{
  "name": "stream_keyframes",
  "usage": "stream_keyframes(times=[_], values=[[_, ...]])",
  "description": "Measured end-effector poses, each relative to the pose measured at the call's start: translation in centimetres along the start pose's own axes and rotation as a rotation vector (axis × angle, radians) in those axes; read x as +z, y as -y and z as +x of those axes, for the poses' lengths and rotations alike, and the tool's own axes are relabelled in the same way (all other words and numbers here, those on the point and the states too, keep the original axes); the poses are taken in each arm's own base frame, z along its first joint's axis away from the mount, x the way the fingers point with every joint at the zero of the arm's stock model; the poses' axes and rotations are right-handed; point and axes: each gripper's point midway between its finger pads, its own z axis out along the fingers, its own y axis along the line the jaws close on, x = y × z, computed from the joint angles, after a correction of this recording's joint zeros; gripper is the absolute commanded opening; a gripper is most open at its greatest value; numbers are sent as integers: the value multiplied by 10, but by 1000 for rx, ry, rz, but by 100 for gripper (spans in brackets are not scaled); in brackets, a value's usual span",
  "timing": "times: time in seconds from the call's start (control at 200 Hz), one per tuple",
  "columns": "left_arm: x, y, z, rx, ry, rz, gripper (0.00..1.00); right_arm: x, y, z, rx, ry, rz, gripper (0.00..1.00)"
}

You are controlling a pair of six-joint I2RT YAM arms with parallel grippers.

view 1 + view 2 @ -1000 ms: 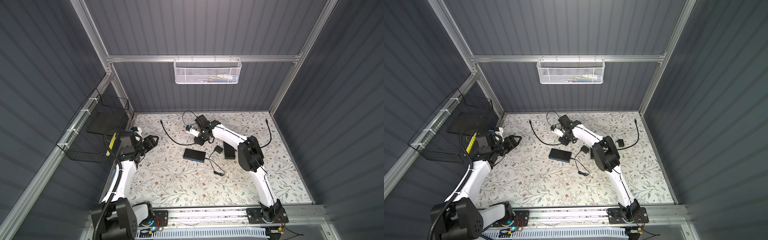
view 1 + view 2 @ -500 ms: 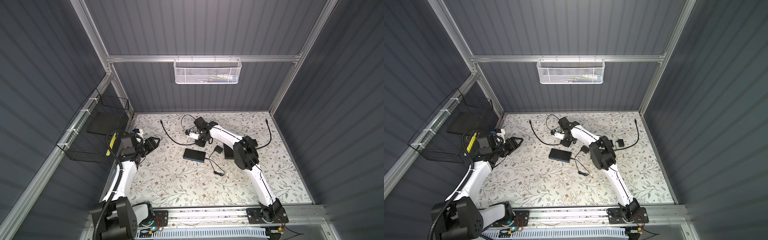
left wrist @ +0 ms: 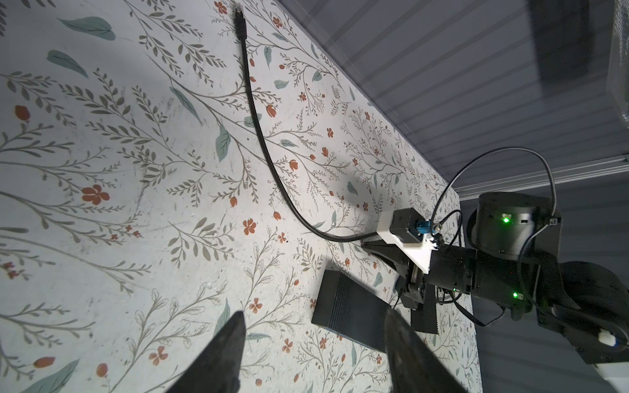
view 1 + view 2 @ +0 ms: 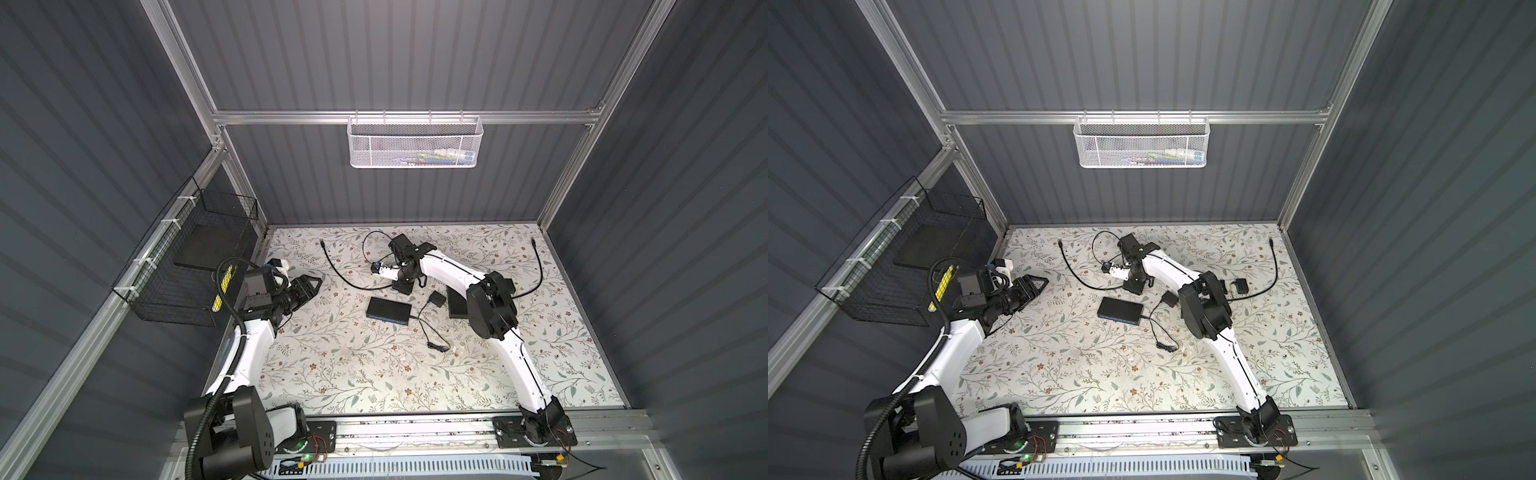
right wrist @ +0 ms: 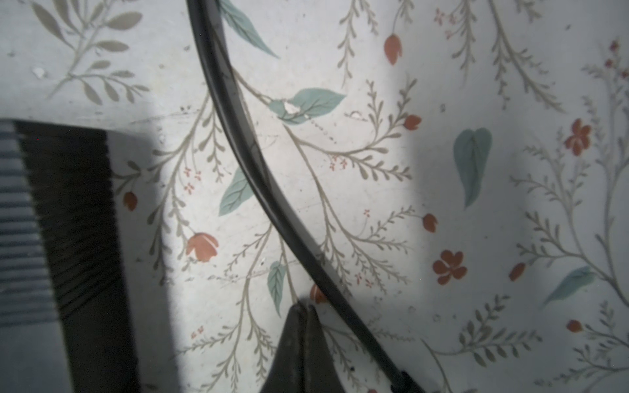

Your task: Insert the plug into the switch port

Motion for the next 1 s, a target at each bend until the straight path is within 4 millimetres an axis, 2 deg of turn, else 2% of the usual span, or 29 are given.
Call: stream_keyframes(times=[0.205, 0.39, 0.54, 0.685, 0.81, 0.931, 1.001], values=[[0, 1, 0, 4, -2, 4, 65, -7, 3, 2, -23, 2, 17, 19], [0, 2, 1, 14, -6, 9, 65, -16, 16, 1, -18, 26, 41, 28], [0, 2, 2, 22, -8, 13, 65, -18, 24, 5, -14, 27, 51, 30], [1, 1, 3, 20, -15, 9, 65, -17, 30, 5, -16, 33, 60, 31], [4, -3, 6, 13, -30, 1, 65, -7, 28, 9, -27, 19, 45, 32], [7, -8, 9, 1, -46, -8, 65, -2, 28, 9, -33, 18, 38, 30], [8, -8, 10, -2, -49, -9, 65, 0, 28, 8, -38, 21, 35, 25]])
